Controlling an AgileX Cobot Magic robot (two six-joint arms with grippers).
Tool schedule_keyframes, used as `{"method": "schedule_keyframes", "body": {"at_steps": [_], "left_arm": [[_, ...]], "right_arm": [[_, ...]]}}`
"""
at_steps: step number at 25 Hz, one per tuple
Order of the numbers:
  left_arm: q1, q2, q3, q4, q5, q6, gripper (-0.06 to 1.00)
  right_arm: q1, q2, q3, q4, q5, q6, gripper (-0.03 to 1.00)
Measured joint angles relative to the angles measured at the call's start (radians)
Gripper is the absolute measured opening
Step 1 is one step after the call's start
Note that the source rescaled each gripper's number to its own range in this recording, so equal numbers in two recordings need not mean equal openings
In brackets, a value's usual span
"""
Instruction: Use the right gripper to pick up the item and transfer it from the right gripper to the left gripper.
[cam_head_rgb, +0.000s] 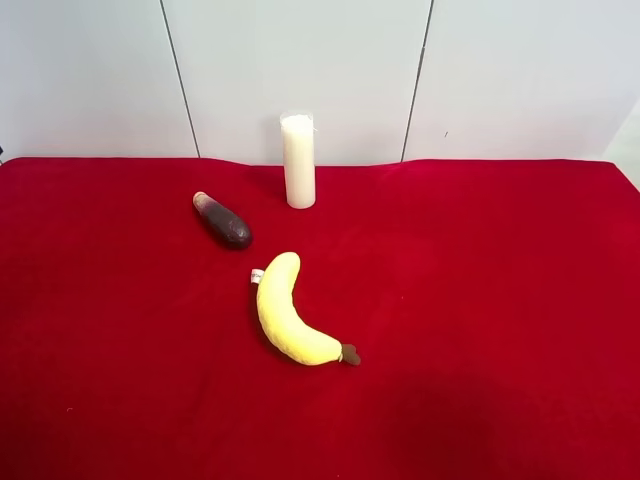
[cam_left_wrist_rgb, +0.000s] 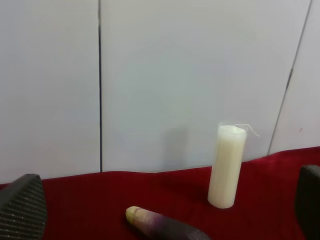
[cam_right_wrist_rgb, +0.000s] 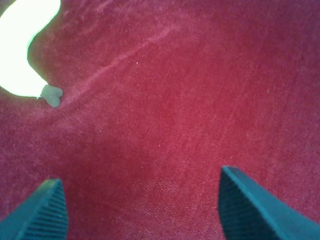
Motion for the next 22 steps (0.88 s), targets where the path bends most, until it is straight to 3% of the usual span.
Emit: {"method": "schedule_keyframes", "body": {"at_steps": [18,22], "left_arm": [[0.000,0.000,0.000,0.005,0.002,0.009,1.00],[-0.003,0.000,0.000,0.185,-0.159,0.070,1.00]], "right_arm": [[0.000,0.000,0.000,0.000,0.000,0.000,0.33],[0.000,0.000,0.000,0.000,0.000,0.000,0.33]]}}
